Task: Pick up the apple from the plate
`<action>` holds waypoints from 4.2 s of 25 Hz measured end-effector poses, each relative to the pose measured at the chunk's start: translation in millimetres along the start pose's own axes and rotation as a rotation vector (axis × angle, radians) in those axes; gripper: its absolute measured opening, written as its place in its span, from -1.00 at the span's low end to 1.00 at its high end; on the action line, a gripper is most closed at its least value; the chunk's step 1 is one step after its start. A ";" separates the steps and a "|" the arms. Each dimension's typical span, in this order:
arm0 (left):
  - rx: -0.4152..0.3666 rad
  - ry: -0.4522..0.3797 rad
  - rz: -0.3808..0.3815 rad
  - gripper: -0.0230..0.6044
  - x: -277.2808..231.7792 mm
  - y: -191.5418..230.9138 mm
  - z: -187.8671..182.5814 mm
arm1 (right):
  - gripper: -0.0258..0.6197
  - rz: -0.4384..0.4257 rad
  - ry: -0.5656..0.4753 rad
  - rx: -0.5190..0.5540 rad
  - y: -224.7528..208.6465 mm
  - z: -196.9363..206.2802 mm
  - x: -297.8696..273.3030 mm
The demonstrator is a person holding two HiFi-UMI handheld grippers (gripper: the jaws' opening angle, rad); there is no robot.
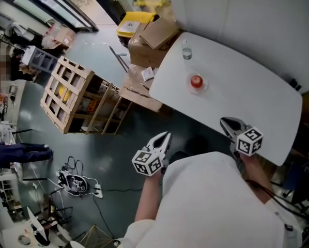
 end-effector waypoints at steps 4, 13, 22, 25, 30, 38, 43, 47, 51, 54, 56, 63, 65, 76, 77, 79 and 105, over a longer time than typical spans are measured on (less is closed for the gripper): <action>-0.012 0.017 0.011 -0.92 -18.6 -3.3 -9.8 | -0.80 0.005 0.007 -0.019 -13.1 -1.4 1.2; -0.053 0.096 0.086 -0.92 -61.6 4.8 -22.0 | -0.80 0.071 -0.001 -0.064 -30.5 0.2 -3.4; -0.205 0.198 0.171 -0.92 -109.1 21.7 -41.2 | -0.80 0.181 -0.058 -0.128 -41.0 -16.4 -15.1; -0.285 0.232 0.192 -0.92 -125.8 31.5 -44.4 | -0.80 0.213 -0.076 -0.152 -41.8 -19.8 -22.0; -0.351 0.266 0.262 -0.90 -156.5 42.0 -51.4 | -0.80 0.290 -0.092 -0.203 -48.3 -18.9 -22.3; -0.442 0.359 0.363 -0.71 -219.0 58.6 -52.1 | -0.80 0.404 -0.123 -0.273 -52.2 -16.6 -17.3; -0.494 0.427 0.417 -0.57 -257.3 64.7 -46.2 | -0.80 0.472 -0.142 -0.324 -47.5 -8.9 -13.8; -0.530 0.463 0.440 -0.50 -282.5 70.2 -43.9 | -0.80 0.499 -0.155 -0.354 -44.5 -5.6 -17.0; -0.562 0.500 0.447 -0.40 -303.3 74.0 -38.0 | -0.80 0.531 -0.164 -0.389 -40.4 -1.5 -16.5; -0.588 0.538 0.447 -0.32 -318.8 79.5 -28.4 | -0.80 0.543 -0.171 -0.400 -37.3 2.0 -16.4; -0.617 0.567 0.443 -0.23 -330.1 86.2 -20.2 | -0.80 0.559 -0.174 -0.414 -35.6 5.5 -16.3; -0.706 0.636 0.417 0.07 -366.1 104.5 5.6 | -0.80 0.621 -0.171 -0.458 -31.8 17.9 -6.2; -0.722 0.658 0.413 0.14 -374.8 107.7 13.6 | -0.80 0.632 -0.168 -0.466 -31.5 21.1 -4.0; -0.758 0.755 0.396 0.30 -396.7 124.3 49.1 | -0.80 0.680 -0.152 -0.495 -24.8 31.6 -0.2; -0.753 0.761 0.395 0.30 -397.2 125.5 51.0 | -0.80 0.686 -0.154 -0.498 -24.3 32.2 0.9; -0.731 0.763 0.400 0.24 -398.2 125.2 51.7 | -0.80 0.695 -0.156 -0.501 -23.7 34.0 3.0; -0.541 0.584 0.459 0.23 -299.2 54.1 -21.4 | -0.80 0.642 -0.193 -0.424 -12.4 35.3 13.2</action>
Point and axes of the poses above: the fingertips, and each gripper's own axes: x backward along the fingers, y to its left, z out of its underside, the point moved 1 cm from there along x, backward along the fingers
